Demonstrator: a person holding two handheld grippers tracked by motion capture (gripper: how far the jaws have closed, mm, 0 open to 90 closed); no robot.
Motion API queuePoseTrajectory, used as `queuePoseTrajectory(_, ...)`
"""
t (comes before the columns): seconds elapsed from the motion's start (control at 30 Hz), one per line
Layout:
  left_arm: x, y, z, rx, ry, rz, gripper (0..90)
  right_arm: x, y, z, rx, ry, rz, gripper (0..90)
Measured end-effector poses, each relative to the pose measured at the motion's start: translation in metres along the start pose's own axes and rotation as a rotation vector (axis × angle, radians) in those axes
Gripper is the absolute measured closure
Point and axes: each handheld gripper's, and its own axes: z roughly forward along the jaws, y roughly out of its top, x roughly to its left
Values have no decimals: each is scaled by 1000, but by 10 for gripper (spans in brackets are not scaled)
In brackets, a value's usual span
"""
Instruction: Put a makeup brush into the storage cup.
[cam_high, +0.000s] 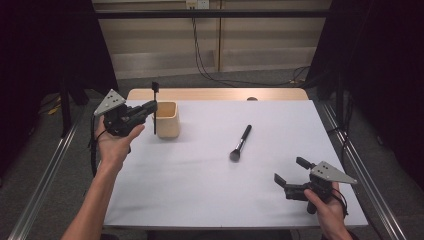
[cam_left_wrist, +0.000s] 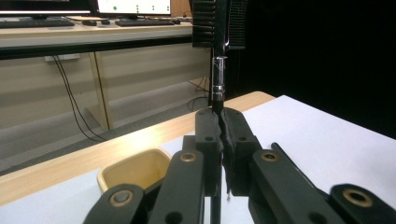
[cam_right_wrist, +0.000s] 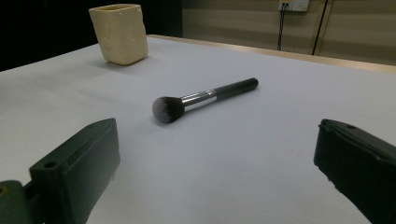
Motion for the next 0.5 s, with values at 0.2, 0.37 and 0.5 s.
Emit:
queuePoseTrajectory(0.2,2,8,5,-23,-15,-11,862,0,0,0,1,3,1,0)
queuePoseTrajectory(0.37,7,14,11,-40,-9,1,862,0,0,0,0,3,-1,0)
queuePoseTrajectory(0.5,11,18,15,-45,8,-1,862,0,0,0,1,2,0,0)
